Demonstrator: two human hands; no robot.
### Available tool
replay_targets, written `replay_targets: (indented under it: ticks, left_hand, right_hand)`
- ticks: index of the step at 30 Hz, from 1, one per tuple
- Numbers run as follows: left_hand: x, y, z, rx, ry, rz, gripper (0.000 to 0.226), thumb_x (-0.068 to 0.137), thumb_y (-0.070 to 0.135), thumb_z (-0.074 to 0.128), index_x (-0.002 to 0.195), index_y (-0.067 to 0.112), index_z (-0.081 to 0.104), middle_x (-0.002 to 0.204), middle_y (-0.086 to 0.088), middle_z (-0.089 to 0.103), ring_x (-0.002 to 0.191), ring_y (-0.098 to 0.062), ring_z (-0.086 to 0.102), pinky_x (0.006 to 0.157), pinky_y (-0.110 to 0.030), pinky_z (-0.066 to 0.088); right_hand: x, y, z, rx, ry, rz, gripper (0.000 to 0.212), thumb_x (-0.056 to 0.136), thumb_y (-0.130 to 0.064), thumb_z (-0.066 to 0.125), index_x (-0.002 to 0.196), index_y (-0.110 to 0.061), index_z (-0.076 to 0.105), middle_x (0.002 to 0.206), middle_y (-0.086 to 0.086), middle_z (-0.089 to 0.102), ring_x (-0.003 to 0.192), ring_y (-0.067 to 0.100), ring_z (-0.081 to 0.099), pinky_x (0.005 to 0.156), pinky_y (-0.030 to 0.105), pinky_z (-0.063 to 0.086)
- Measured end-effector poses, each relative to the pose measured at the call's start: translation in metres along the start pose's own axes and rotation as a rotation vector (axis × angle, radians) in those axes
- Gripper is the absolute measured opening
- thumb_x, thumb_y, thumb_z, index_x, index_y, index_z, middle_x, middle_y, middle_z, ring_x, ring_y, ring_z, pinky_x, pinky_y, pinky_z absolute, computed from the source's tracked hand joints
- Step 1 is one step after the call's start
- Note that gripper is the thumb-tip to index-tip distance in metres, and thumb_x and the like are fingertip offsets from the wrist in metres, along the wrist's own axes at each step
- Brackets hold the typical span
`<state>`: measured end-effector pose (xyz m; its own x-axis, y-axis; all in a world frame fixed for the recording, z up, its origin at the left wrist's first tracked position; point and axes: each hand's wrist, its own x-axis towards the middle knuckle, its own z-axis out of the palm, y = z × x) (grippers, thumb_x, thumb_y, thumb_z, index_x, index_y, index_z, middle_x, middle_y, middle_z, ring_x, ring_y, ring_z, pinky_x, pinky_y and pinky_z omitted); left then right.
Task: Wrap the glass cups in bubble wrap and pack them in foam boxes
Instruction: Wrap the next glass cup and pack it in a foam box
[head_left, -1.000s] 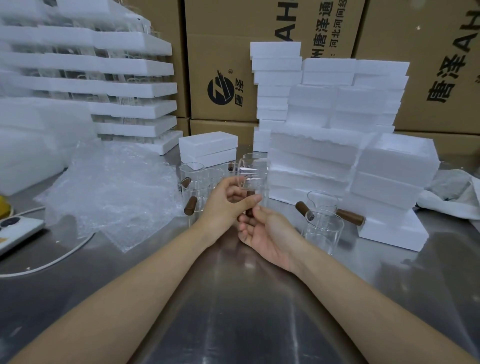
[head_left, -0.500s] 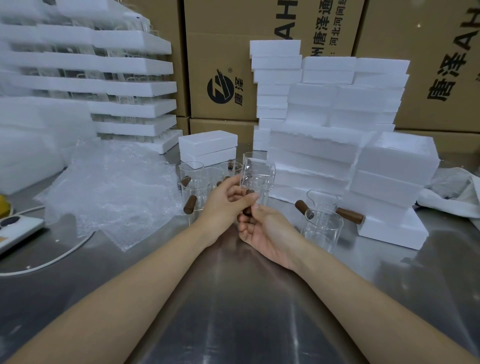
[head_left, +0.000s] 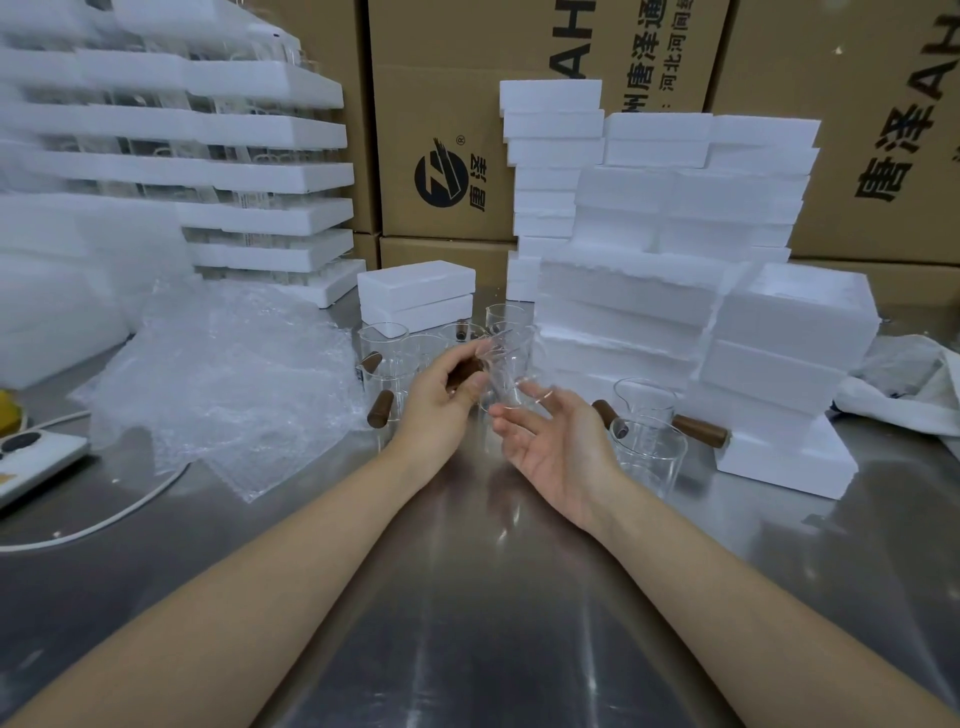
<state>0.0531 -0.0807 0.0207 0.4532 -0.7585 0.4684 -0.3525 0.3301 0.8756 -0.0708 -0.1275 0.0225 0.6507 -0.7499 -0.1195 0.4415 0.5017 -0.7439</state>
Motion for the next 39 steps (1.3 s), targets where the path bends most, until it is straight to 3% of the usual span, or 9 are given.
replay_targets:
  ticks: [3,6,11,16,24,28,32,35,39]
  left_hand:
    - [0.0007,-0.0001,-0.0021,0.002,-0.016,-0.002,0.034,0.097,0.001,0.048,0.128,0.014,0.054,0.128,0.002,0.058,0.119,-0.005,0.052,0.102,-0.016,0.04]
    - [0.0009,-0.0002,-0.0024,0.018,-0.027,0.012,0.031,0.099,0.005,0.046,0.127,0.016,0.055,0.132,-0.004,0.056,0.122,-0.01,0.051,0.104,-0.022,0.041]
    - [0.0014,-0.0009,0.0009,-0.023,0.059,-0.015,0.038,0.098,0.011,0.05,0.135,0.019,0.048,0.134,-0.003,0.045,0.099,0.016,0.051,0.08,-0.001,0.04]
    - [0.0017,0.0032,0.0014,-0.182,0.042,-0.133,0.028,0.099,0.019,0.048,0.125,0.016,0.059,0.132,-0.008,0.048,0.115,-0.021,0.057,0.104,-0.037,0.044]
    - [-0.0031,0.0038,0.005,-0.234,-0.169,-0.18,0.033,0.091,0.035,0.053,0.121,0.024,0.057,0.118,-0.001,0.06,0.107,-0.013,0.059,0.081,-0.021,0.048]
    - [-0.0006,-0.0002,0.0037,-0.25,-0.143,-0.188,0.035,0.094,0.028,0.056,0.124,0.011,0.056,0.116,-0.003,0.062,0.108,-0.015,0.059,0.079,-0.021,0.048]
    - [0.0009,-0.003,0.0017,-0.267,-0.147,-0.208,0.031,0.092,0.032,0.059,0.119,0.017,0.06,0.112,0.002,0.064,0.104,-0.013,0.061,0.078,-0.022,0.048]
    - [0.004,-0.0017,0.0036,-0.282,-0.143,-0.248,0.017,0.097,0.024,0.048,0.11,0.02,0.059,0.102,0.001,0.067,0.091,-0.011,0.063,0.07,-0.018,0.048]
    - [0.0056,0.0047,0.0043,-0.367,-0.173,-0.314,0.036,0.1,0.021,0.028,0.121,0.01,0.056,0.11,-0.007,0.064,0.088,-0.014,0.059,0.073,-0.021,0.048]
  right_hand:
    - [0.0009,0.0001,-0.0025,0.022,-0.057,0.015,0.039,0.095,-0.049,0.048,0.11,-0.013,0.053,0.09,0.018,0.068,0.071,0.025,0.064,0.056,0.025,0.049]
    - [-0.0004,0.0004,-0.0015,0.039,-0.11,0.02,0.033,0.085,-0.041,0.062,0.098,-0.013,0.053,0.097,0.019,0.065,0.075,0.025,0.064,0.062,0.026,0.051]
    - [-0.001,-0.0014,0.0002,0.122,-0.168,-0.013,0.044,0.075,-0.033,0.071,0.104,-0.011,0.047,0.1,0.021,0.064,0.078,0.025,0.065,0.07,0.029,0.053]
    - [-0.0006,0.0017,-0.0011,0.024,-0.2,-0.1,0.044,0.079,-0.037,0.069,0.111,-0.014,0.049,0.096,0.01,0.068,0.081,0.02,0.063,0.076,0.028,0.051]
    - [-0.001,0.0034,-0.0006,-0.075,-0.125,-0.189,0.052,0.077,-0.026,0.072,0.116,-0.02,0.038,0.099,0.008,0.068,0.086,0.025,0.061,0.071,0.026,0.049]
    - [-0.0029,0.0002,-0.0031,-0.056,-0.17,-0.157,0.032,0.082,-0.031,0.065,0.104,-0.021,0.044,0.113,0.011,0.064,0.084,0.02,0.062,0.076,0.027,0.047]
    - [-0.0033,-0.0002,-0.0022,-0.046,-0.169,-0.147,0.03,0.08,-0.032,0.065,0.1,-0.021,0.045,0.11,0.01,0.065,0.083,0.02,0.062,0.075,0.027,0.047]
    - [-0.0023,0.0003,-0.0021,0.007,-0.154,-0.172,0.026,0.081,-0.025,0.065,0.1,-0.02,0.048,0.1,0.01,0.066,0.081,0.019,0.065,0.076,0.027,0.05]
    - [-0.0011,0.0006,-0.0029,0.037,-0.163,-0.18,0.015,0.092,-0.017,0.058,0.105,-0.015,0.051,0.1,0.012,0.065,0.091,0.026,0.069,0.082,0.031,0.056]
